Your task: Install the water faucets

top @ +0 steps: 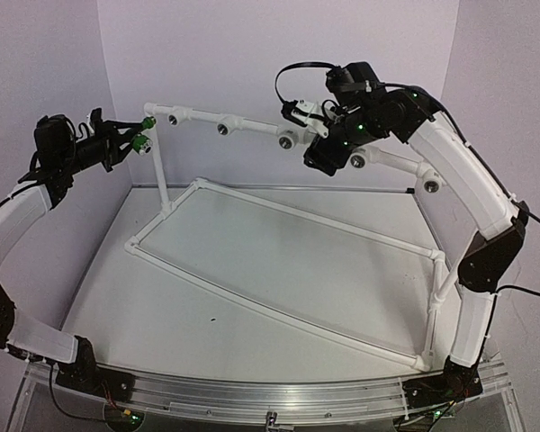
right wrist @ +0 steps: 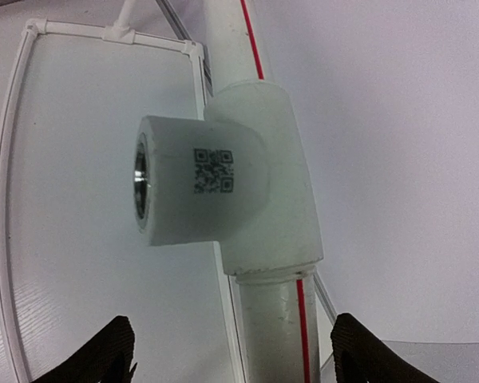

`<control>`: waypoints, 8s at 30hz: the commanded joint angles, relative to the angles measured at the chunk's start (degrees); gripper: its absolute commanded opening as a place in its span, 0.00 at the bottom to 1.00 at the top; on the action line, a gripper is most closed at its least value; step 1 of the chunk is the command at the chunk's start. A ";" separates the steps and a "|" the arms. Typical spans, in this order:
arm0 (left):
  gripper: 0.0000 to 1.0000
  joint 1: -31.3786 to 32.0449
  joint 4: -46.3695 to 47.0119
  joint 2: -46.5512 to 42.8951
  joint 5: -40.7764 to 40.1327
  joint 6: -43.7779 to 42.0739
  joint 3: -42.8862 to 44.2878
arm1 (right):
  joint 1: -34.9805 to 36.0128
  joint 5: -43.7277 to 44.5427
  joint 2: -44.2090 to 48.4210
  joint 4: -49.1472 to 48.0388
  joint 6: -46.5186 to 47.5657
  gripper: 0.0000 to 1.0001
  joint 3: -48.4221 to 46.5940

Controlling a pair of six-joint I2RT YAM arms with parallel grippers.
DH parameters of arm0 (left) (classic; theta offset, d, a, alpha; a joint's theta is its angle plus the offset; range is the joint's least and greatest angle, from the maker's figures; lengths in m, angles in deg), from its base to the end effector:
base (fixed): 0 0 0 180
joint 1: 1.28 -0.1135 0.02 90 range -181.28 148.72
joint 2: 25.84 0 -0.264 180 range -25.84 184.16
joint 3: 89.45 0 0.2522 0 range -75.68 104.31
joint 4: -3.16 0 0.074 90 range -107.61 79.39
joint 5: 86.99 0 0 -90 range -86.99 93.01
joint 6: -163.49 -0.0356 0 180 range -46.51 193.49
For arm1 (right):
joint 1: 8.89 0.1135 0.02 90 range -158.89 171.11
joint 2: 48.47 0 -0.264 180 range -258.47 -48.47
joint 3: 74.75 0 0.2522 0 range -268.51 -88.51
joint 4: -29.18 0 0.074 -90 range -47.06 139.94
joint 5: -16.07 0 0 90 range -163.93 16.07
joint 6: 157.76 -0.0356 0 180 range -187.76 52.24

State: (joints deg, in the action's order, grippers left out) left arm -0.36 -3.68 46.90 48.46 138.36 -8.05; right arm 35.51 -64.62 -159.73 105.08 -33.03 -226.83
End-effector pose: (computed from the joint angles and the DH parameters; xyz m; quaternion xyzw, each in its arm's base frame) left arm 0.2895 -0.0300 0.4067 -0.1045 0.6913 -0.5855 0.4103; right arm 0.2869 0.2729 0.4617 -0.5345 0.7056 -0.0330 0.4640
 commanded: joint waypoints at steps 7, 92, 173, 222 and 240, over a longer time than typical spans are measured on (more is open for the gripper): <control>0.00 -0.65 14.36 7.71 1.37 7.52 2.03 | 0.25 4.22 -0.48 -5.00 0.17 0.43 1.84; 0.00 -0.56 27.83 23.84 9.70 27.23 10.54 | 1.62 -8.83 6.86 -8.14 8.08 0.00 16.01; 0.00 6.05 -22.07 20.72 -10.61 -38.45 31.73 | 1.79 -12.30 8.87 -8.52 7.99 0.00 17.99; 0.00 24.37 -2.05 11.49 -51.96 -120.11 12.49 | 1.77 -11.55 10.62 -7.76 9.48 0.00 19.50; 0.00 26.24 19.38 9.65 -59.22 -143.27 -1.73 | 1.77 -9.41 10.31 -8.06 8.43 0.00 19.59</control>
State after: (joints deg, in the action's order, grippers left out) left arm 23.12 9.26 58.70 -14.00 2.43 -8.02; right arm 34.44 -65.83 -150.77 89.02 -21.32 -208.71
